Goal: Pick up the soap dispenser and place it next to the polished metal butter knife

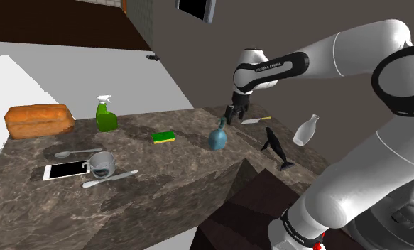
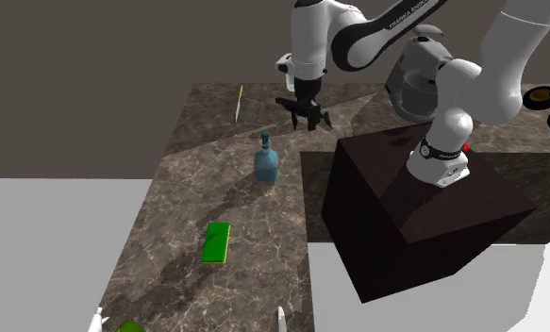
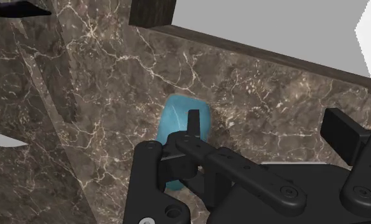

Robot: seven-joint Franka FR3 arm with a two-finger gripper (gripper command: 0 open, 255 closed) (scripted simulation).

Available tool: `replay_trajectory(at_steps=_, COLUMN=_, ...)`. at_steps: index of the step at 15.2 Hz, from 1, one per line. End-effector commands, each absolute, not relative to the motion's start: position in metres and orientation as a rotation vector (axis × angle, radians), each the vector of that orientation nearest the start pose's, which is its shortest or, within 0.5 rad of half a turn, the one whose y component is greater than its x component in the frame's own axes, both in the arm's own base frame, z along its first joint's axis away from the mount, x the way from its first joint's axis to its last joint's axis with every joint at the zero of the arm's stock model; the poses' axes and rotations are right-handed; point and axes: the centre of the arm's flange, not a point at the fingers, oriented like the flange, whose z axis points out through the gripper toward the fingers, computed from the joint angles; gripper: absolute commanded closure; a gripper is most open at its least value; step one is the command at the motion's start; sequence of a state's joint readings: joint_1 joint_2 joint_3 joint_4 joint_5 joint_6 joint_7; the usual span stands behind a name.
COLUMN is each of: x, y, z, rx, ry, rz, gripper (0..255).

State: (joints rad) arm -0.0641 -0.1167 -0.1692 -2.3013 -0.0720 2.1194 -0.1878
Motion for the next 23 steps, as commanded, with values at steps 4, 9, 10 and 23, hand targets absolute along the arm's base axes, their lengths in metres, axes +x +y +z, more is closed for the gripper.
replay_trajectory(at_steps=4, x=0.517, y=-0.144, z=0.353, rx=-3.176, ry=0.034, rz=0.058, gripper=0)
replay_trajectory(at_steps=9, x=0.563, y=-0.170, z=0.323, rx=-3.184, ry=0.061, rz=0.002, gripper=0)
replay_trajectory(at_steps=10, x=0.572, y=-0.175, z=0.317, rx=-3.185, ry=0.067, rz=-0.010, gripper=0)
replay_trajectory(at_steps=23, x=0.576, y=-0.179, z=0.275, rx=-3.186, ry=0.068, rz=-0.013, gripper=0)
